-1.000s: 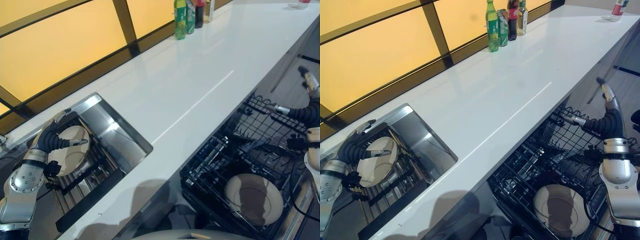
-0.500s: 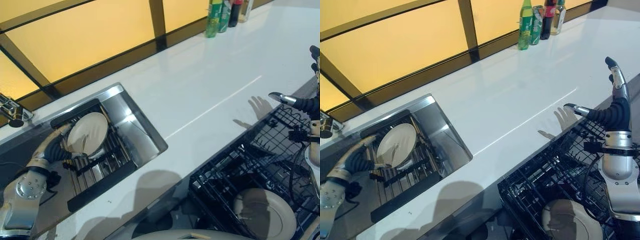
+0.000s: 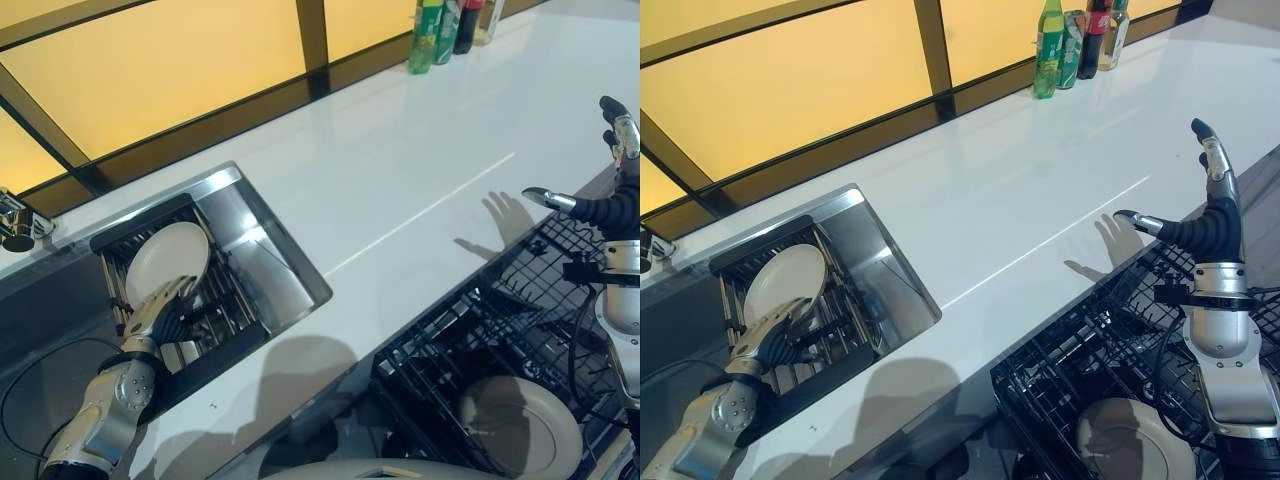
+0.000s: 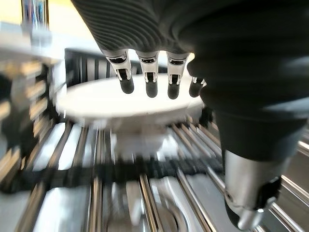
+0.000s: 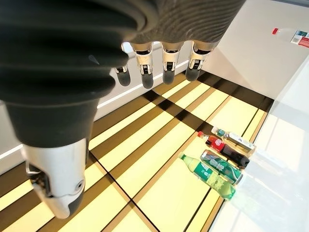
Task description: Pick up plates and place into dishwasher.
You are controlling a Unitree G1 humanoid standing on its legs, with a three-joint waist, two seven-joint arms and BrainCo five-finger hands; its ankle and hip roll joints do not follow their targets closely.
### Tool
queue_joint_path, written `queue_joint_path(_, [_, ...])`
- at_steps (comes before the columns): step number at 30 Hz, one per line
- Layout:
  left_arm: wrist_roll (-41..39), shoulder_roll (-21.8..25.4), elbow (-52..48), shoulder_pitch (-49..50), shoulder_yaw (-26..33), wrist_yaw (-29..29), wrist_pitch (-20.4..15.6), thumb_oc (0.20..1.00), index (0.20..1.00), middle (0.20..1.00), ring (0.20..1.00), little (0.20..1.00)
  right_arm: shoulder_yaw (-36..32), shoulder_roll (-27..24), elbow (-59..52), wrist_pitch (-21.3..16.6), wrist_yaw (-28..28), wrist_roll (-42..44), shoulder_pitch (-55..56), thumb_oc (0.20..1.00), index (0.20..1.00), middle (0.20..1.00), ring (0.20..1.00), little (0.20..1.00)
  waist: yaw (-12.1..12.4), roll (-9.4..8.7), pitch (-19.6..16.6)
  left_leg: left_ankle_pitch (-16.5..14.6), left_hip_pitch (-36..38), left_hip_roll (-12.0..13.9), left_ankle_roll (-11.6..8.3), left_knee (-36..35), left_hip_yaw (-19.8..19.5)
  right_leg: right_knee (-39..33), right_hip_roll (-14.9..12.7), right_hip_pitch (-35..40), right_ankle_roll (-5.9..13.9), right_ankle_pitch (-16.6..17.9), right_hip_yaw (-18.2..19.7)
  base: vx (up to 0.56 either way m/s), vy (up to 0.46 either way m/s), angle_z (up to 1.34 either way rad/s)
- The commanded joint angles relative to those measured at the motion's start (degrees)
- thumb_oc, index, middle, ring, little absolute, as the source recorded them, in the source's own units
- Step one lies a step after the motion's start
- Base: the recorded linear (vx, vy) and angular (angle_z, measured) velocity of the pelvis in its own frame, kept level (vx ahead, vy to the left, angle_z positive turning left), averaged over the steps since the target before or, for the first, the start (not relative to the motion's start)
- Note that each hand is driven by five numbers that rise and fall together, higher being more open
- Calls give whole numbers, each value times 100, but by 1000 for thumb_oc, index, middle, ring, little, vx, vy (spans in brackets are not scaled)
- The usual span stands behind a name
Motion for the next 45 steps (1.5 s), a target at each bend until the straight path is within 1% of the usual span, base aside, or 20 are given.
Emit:
queue_joint_path(1, [399, -114, 597, 42, -447, 1221, 146, 1000, 1000, 1000, 1000, 1000, 49, 56, -420, -311, -179, 76, -113, 1000, 1000, 1000, 1000, 1000, -153, -386, -319, 867, -880, 63, -24, -701, -29, 346, -63, 295, 263, -743, 161, 93, 11, -2])
queue_joint_path(4, [447, -299, 1167, -27, -466, 1766, 323, 1000, 1000, 1000, 1000, 1000, 104, 103, -371, -338, -173, 11, -95, 1000, 1000, 1000, 1000, 1000, -183, -431, -306, 867, -858, 66, -29, -707, 3, 318, -78, 302, 273, -714, 183, 96, 21, -14])
queue_joint_path(7, [353, -378, 1424, -19, -310, 2107, 414, 1000, 1000, 1000, 1000, 1000, 69, 84, -369, -326, -166, 34, -47, 1000, 1000, 1000, 1000, 1000, -190, -458, -288, 872, -825, 57, -33, -741, 18, 295, -94, 301, 287, -687, 182, 66, 29, -12])
queue_joint_path(12, [234, -453, 1444, 57, 45, 2368, 414, 1000, 1000, 1000, 1000, 1000, -32, 152, -438, -341, -83, 34, 74, 1000, 1000, 1000, 1000, 1000, -175, -473, -266, 863, -815, 34, -34, -764, -1, 270, -122, 309, 298, -671, 176, 51, 30, 1])
queue_joint_path(17, [319, -526, 1455, 120, 90, 2218, 328, 1000, 1000, 1000, 1000, 1000, -97, 189, -491, -293, 18, 83, 133, 1000, 1000, 1000, 1000, 1000, -141, -480, -279, 845, -811, 14, -36, -758, -50, 280, -137, 354, 293, -696, 156, 72, 24, -4])
queue_joint_path(21, [-43, -653, 1536, 118, -69, 2120, 335, 1000, 1000, 1000, 1000, 1000, -21, 191, -477, -148, 19, -7, 47, 1000, 1000, 1000, 1000, 1000, -102, -482, -246, 841, -850, -6, -29, -719, -116, 306, -144, 372, 278, -720, 146, 60, 35, 1])
queue_joint_path(28, [-6, -714, 1543, 130, -109, 2188, 283, 1000, 1000, 1000, 1000, 1000, -15, 210, -555, -120, -11, -39, 159, 1000, 1000, 1000, 1000, 1000, -87, -516, -128, 828, -928, -32, -22, -662, -168, 321, -161, 364, 289, -718, 152, 38, 25, 0])
queue_joint_path(32, [-79, -736, 1700, -10, -275, 2405, 331, 1000, 1000, 1000, 1000, 1000, 87, 210, -530, -126, -98, -63, 97, 1000, 1000, 1000, 1000, 1000, -93, -548, -15, 820, -1057, -35, -14, -567, -212, 365, -164, 277, 293, -707, 178, 0, 0, 0])
queue_joint_path(35, [-199, -804, 1958, -197, -453, 2530, 385, 1000, 1000, 1000, 1000, 1000, 221, 231, -474, -197, -220, -99, 41, 1000, 1000, 1000, 1000, 1000, -114, -616, 78, 820, -1128, -41, 3, -554, -217, 353, -161, 205, 319, -674, 222, -10, 2, 0])
queue_joint_path(36, [-208, -829, 1994, -274, -501, 2504, 408, 1000, 1000, 1000, 1000, 1000, 268, 235, -484, -187, -263, -112, 27, 1000, 1000, 1000, 1000, 1000, -119, -637, 100, 818, -1153, -46, 10, -545, -220, 348, -157, 189, 323, -668, 239, 0, 0, 0])
queue_joint_path(38, [-244, -829, 2027, -399, -634, 2342, 330, 1000, 1000, 1000, 1000, 1000, 341, 243, -495, -192, -342, -112, 5, 1000, 1000, 1000, 1000, 1000, -129, -685, 147, 811, -1183, -53, 27, -534, -221, 328, -157, 172, 340, -648, 265, 0, 0, 0])
queue_joint_path(43, [-203, -839, 1777, -616, -1131, 1701, 209, 1000, 1000, 1000, 1000, 1000, 415, 289, -532, -220, -497, -55, 28, 1000, 1000, 1000, 1000, 1000, -149, -831, 197, 785, -1211, -80, 68, -567, -220, 247, -158, 170, 396, -598, 296, -16, -32, 5])
queue_joint_path(45, [-244, -864, 1651, -618, -1328, 1631, 240, 1000, 1000, 1000, 1000, 1000, 425, 305, -562, -221, -544, -33, 56, 1000, 1000, 1000, 1000, 1000, -151, -870, 200, 774, -1195, -91, 82, -598, -211, 191, -162, 204, 421, -578, 302, -3, -21, 7])
